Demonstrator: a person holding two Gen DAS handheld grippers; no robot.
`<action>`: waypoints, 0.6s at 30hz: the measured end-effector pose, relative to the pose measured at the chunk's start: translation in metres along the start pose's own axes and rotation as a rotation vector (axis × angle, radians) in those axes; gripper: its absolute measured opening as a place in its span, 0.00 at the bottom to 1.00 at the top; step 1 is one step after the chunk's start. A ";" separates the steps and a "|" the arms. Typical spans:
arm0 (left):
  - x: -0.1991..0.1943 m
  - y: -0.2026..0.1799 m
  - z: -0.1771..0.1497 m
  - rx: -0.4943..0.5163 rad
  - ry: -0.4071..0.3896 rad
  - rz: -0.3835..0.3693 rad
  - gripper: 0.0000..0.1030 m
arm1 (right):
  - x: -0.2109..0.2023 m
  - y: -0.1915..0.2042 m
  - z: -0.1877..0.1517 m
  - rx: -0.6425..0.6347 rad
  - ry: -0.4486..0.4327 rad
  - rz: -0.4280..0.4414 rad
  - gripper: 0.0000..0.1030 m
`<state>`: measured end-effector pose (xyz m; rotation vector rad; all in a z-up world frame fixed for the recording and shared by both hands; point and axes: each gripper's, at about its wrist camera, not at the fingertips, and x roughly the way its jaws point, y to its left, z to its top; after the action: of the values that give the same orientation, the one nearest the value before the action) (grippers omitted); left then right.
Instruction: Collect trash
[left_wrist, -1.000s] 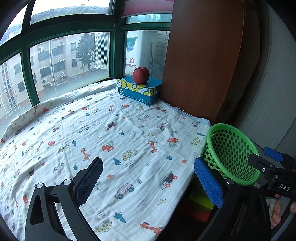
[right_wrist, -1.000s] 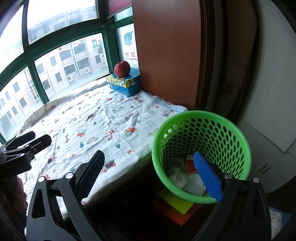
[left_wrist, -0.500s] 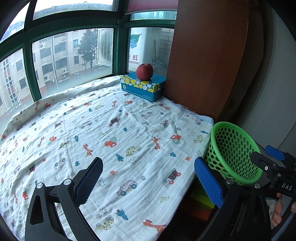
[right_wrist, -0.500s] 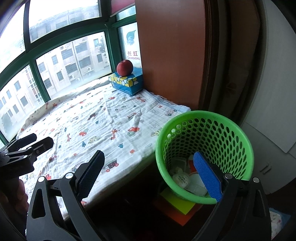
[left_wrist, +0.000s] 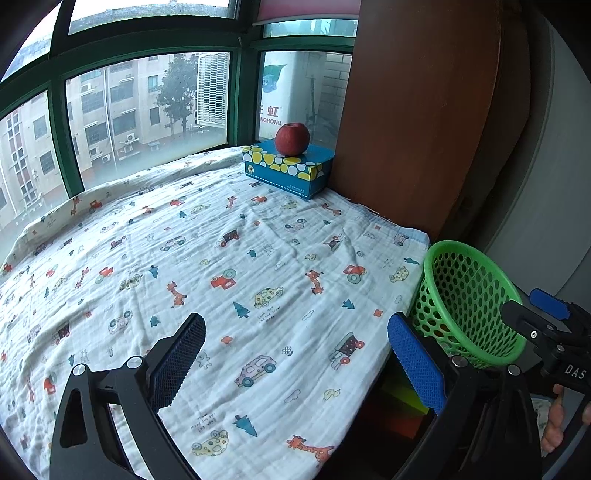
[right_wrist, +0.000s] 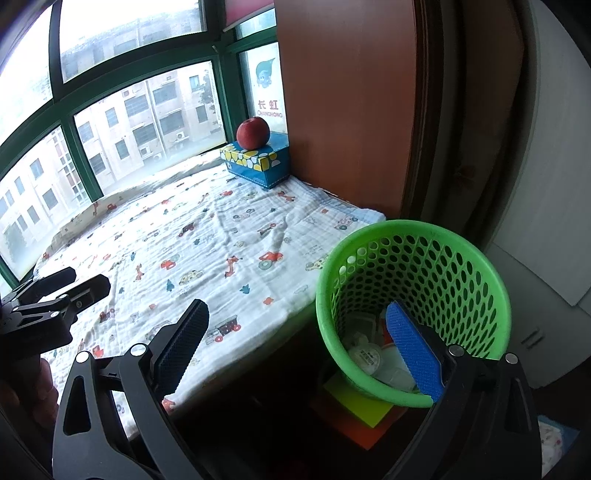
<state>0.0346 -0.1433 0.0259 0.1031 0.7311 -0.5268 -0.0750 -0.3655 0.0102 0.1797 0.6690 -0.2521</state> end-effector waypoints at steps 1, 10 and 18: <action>0.000 0.000 0.000 -0.001 0.001 0.001 0.93 | 0.000 0.000 0.000 0.000 0.001 0.000 0.93; 0.000 0.004 -0.001 -0.017 0.006 0.010 0.93 | 0.000 0.004 -0.001 -0.009 0.003 0.013 0.93; -0.001 0.006 -0.001 -0.025 0.002 0.017 0.93 | 0.001 0.004 -0.001 -0.008 -0.003 0.016 0.93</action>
<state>0.0367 -0.1378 0.0254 0.0867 0.7382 -0.5015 -0.0736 -0.3613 0.0092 0.1769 0.6655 -0.2341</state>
